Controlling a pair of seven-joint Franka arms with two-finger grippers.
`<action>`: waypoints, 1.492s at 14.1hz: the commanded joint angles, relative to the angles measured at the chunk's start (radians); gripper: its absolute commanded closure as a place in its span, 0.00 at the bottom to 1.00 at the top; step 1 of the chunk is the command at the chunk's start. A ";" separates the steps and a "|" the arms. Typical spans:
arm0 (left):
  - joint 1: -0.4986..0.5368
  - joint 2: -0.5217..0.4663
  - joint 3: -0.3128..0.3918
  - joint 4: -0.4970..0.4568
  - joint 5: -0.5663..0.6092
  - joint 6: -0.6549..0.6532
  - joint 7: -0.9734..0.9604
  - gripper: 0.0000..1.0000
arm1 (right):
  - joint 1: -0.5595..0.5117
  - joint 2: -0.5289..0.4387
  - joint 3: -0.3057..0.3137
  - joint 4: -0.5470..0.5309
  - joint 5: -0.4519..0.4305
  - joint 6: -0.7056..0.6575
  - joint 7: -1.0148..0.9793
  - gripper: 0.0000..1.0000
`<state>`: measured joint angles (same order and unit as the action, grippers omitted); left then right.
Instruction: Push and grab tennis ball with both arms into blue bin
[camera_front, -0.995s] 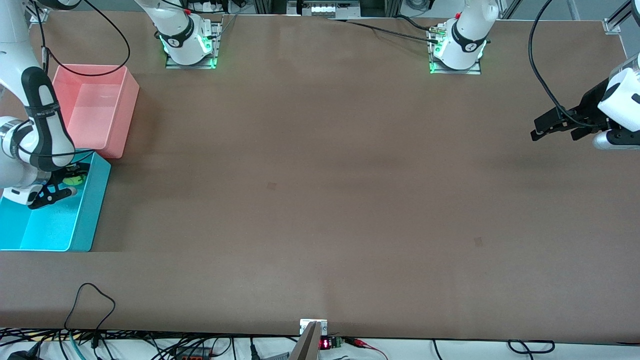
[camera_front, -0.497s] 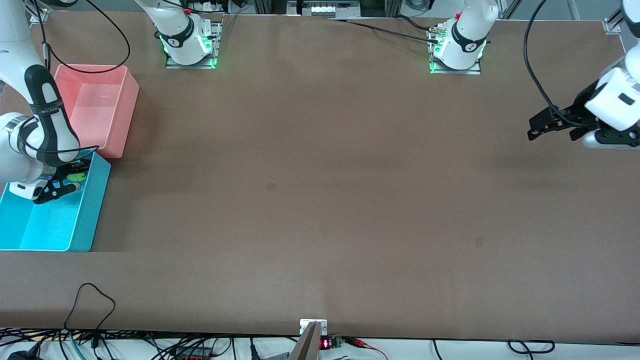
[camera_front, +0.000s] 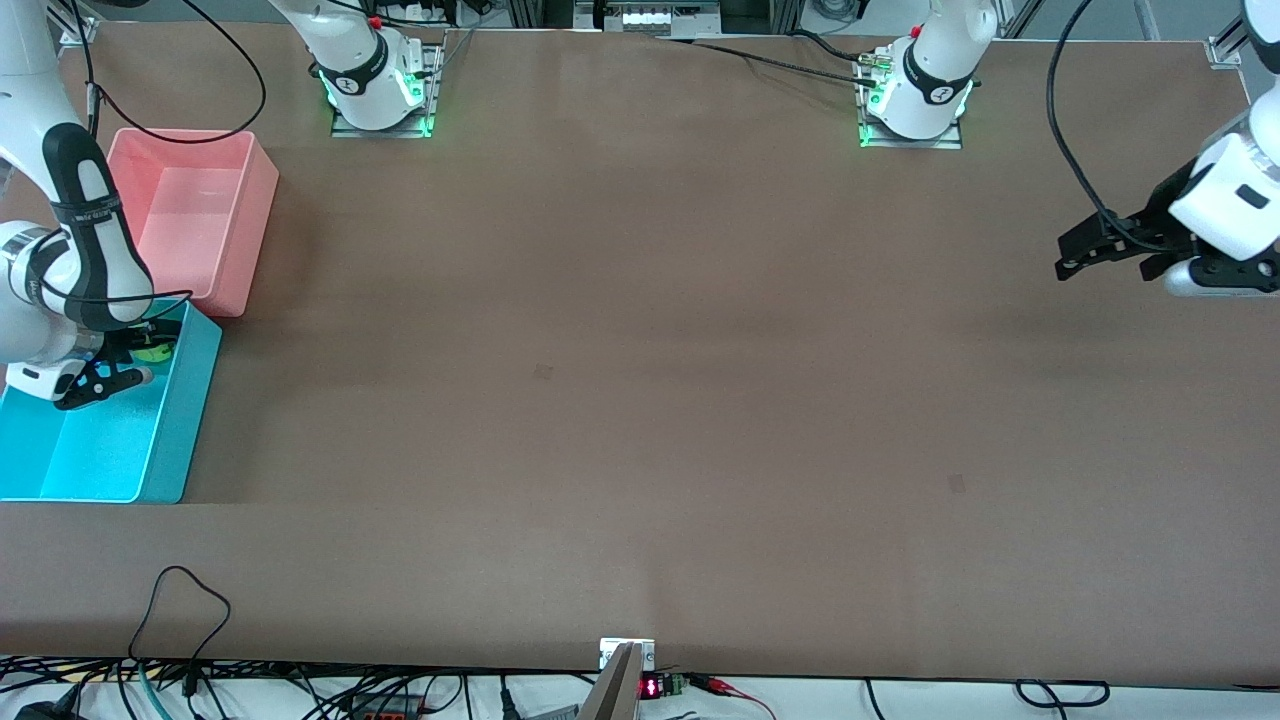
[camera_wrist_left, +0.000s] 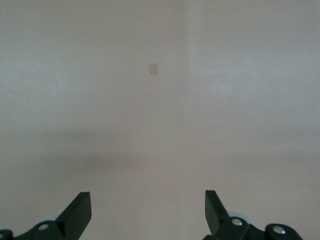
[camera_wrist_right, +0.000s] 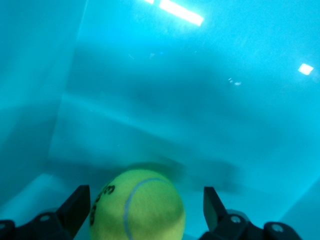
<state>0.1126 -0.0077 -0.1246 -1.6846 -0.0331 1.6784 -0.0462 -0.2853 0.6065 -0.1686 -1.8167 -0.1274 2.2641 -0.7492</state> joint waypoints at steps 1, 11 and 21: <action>0.012 -0.041 -0.013 -0.047 -0.014 -0.003 0.012 0.00 | 0.003 -0.076 0.012 -0.009 0.002 -0.014 0.005 0.00; 0.013 -0.117 -0.015 -0.158 -0.013 0.093 0.014 0.00 | 0.167 -0.321 0.015 0.144 0.141 -0.314 0.057 0.00; 0.012 -0.089 -0.010 -0.107 -0.008 0.020 0.014 0.00 | 0.228 -0.478 0.215 0.330 0.118 -0.733 0.571 0.00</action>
<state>0.1187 -0.0936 -0.1329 -1.8063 -0.0356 1.7215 -0.0462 -0.0501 0.1403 0.0214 -1.5140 -0.0068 1.5946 -0.2407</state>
